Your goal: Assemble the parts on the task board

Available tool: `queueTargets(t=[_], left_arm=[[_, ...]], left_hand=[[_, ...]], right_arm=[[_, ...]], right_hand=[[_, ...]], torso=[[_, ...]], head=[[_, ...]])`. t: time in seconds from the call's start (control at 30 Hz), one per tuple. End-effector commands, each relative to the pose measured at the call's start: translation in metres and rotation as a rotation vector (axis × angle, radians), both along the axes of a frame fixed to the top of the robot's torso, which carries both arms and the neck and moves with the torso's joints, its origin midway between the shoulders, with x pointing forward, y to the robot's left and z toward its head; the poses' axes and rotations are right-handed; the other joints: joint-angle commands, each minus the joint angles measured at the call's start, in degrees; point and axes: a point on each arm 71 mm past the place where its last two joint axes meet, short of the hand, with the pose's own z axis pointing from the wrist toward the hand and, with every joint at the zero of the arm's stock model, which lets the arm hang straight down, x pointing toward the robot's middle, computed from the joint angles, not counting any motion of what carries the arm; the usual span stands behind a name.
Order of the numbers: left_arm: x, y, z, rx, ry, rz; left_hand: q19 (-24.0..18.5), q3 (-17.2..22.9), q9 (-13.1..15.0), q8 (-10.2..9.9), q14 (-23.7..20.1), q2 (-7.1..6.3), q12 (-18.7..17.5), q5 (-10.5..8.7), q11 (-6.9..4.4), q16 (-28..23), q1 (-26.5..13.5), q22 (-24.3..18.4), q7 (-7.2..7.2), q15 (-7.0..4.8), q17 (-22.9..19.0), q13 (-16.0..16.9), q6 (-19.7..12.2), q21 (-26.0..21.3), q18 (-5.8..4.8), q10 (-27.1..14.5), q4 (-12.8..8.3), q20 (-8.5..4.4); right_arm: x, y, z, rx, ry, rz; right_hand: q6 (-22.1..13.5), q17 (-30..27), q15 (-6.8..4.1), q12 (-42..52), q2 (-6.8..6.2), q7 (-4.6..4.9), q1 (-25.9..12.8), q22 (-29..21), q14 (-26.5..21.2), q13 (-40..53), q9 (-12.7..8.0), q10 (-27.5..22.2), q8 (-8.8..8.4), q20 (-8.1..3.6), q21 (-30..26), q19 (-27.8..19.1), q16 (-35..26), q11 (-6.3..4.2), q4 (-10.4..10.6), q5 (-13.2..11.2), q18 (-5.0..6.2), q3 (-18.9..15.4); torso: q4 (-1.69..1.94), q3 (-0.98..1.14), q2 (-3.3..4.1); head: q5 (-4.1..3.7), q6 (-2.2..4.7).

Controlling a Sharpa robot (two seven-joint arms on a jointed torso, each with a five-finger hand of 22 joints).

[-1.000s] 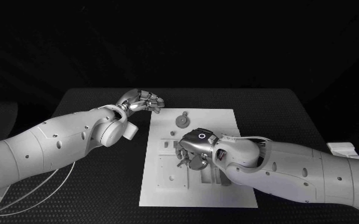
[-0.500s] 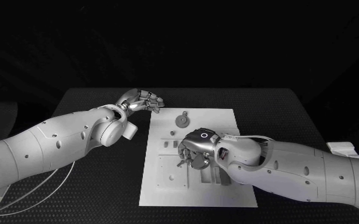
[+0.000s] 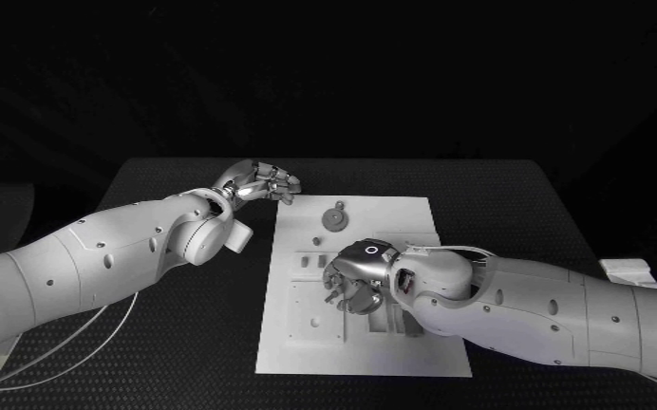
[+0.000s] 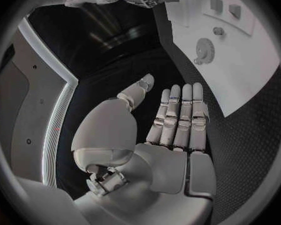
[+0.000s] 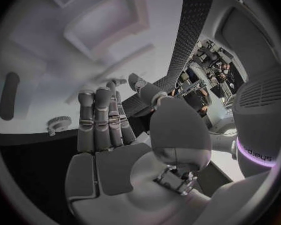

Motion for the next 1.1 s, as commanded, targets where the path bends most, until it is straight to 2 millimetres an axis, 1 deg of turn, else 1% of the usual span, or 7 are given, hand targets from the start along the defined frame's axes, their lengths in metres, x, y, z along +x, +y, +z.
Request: queueTargets(t=[0.03, 0.1, 0.2, 0.43, 0.63, 0.97, 1.1], left_arm=[[-0.001, -0.003, 0.002, -0.012, -0.007, -0.018], [-0.001, -0.003, 0.002, -0.012, -0.007, -0.018], [-0.001, -0.003, 0.002, -0.012, -0.007, -0.018], [-0.001, -0.003, 0.002, -0.012, -0.005, -0.019], [-0.001, -0.004, 0.002, -0.012, -0.005, -0.02], [-0.001, -0.002, 0.001, -0.01, -0.003, -0.017], [-0.001, -0.002, 0.001, -0.011, -0.002, -0.018]], left_hand=[[0.37, -0.34, -0.1, 0.24, 0.49, -0.14, 0.17, -0.06, -0.03, -0.22, 0.6, -0.07, 0.27, 0.02, 0.09, -0.07, -0.01, -0.3, 0.54, 0.44, 0.11, 0.17], [0.37, -0.35, -0.1, 0.24, 0.49, -0.15, 0.17, -0.06, -0.03, -0.22, 0.6, -0.07, 0.27, 0.03, 0.1, -0.08, -0.02, -0.3, 0.54, 0.44, 0.11, 0.17], [0.37, -0.35, -0.11, 0.24, 0.5, -0.15, 0.17, -0.06, -0.03, -0.24, 0.6, -0.08, 0.26, 0.03, 0.11, -0.09, -0.01, -0.3, 0.53, 0.44, 0.12, 0.17], [0.38, -0.36, -0.12, 0.24, 0.51, -0.14, 0.17, -0.06, -0.03, -0.26, 0.6, -0.09, 0.26, 0.03, 0.14, -0.12, -0.02, -0.31, 0.53, 0.45, 0.13, 0.17], [0.39, -0.37, -0.13, 0.24, 0.52, -0.14, 0.17, -0.06, -0.03, -0.29, 0.59, -0.1, 0.27, 0.03, 0.16, -0.15, -0.03, -0.32, 0.53, 0.45, 0.14, 0.17], [0.4, -0.36, -0.15, 0.24, 0.54, -0.13, 0.16, -0.06, -0.03, -0.34, 0.65, -0.11, 0.27, 0.03, 0.2, -0.21, -0.04, -0.34, 0.54, 0.45, 0.12, 0.16], [0.4, -0.36, -0.16, 0.24, 0.55, -0.14, 0.15, -0.06, -0.03, -0.36, 0.67, -0.12, 0.27, 0.03, 0.22, -0.23, -0.05, -0.34, 0.54, 0.45, 0.11, 0.16]], right_arm=[[-0.001, 0.0, -0.005, -0.041, 0.007, 0.0], [-0.001, 0.001, -0.005, -0.043, 0.002, 0.002], [-0.002, 0.003, -0.006, -0.037, -0.006, 0.004], [-0.004, 0.007, -0.008, -0.04, -0.019, 0.014], [-0.003, 0.007, -0.013, -0.064, -0.031, 0.008], [-0.005, 0.007, -0.02, -0.112, -0.028, 0.012], [-0.005, 0.007, -0.023, -0.138, -0.024, 0.013]], right_hand=[[0.25, 0.13, 0.45, -0.38, 0.21, 0.8, 0.56, 0.16, -0.04, -0.08, -0.13, -0.18, 0.18, 0.04, -0.32, -0.41, 0.24, 0.04, 0.16, 0.09, 3.15, -0.07], [1.18, 0.24, 0.32, -0.2, 0.5, 1.33, 0.86, 0.27, -0.11, 0.01, -0.09, 0.22, 0.69, 0.09, -0.3, -0.45, 0.36, -0.11, 0.13, 0.08, 3.15, -0.09], [1.96, 0.37, 0.16, 0.02, 1.27, 1.43, 1.37, 0.42, -0.08, 0.16, -0.15, 0.66, 1.11, 0.09, -0.21, -0.36, 0.53, -0.28, -0.05, 0.08, 3.15, -0.05], [4.96, 0.5, -1.0, 1.78, 3.38, 0.23, 2.19, 0.8, 0.53, 1.49, 0.07, 3.74, 2.71, -0.04, 0.08, 0.11, 0.8, -1.52, -0.78, 0.08, 3.15, -0.3], [5.98, 0.48, -1.41, 2.38, 4.04, -0.24, 2.35, 0.9, 0.82, 2.21, 0.22, 4.67, 3.23, -0.16, 0.12, 0.32, 0.77, -1.96, -0.97, 0.11, 3.15, -0.35], [6.26, 0.47, -1.53, 2.52, 4.08, -0.38, 2.61, 0.95, 0.84, 2.53, 0.27, 4.84, 3.36, -0.21, 0.09, 0.3, 0.7, -2.07, -1.19, 0.11, 3.15, -0.34], [6.26, 0.46, -1.54, 2.53, 3.99, -0.38, 2.66, 0.97, 0.82, 2.58, 0.27, 4.84, 3.35, -0.21, 0.07, 0.28, 0.68, -2.08, -1.23, 0.1, 3.15, -0.36]], torso=[[0.03, 0.0, 0.02], [0.06, -0.01, 0.03], [0.03, -0.04, 0.0], [0.04, -0.01, 0.01], [0.03, -0.02, 0.0], [-0.03, 0.08, 0.02], [-0.07, 0.05, 0.02]], head=[[0.06, -0.08], [0.07, -0.15], [0.1, -0.25], [0.1, -0.57], [0.09, -0.65], [0.18, -0.78], [0.19, -0.9]])
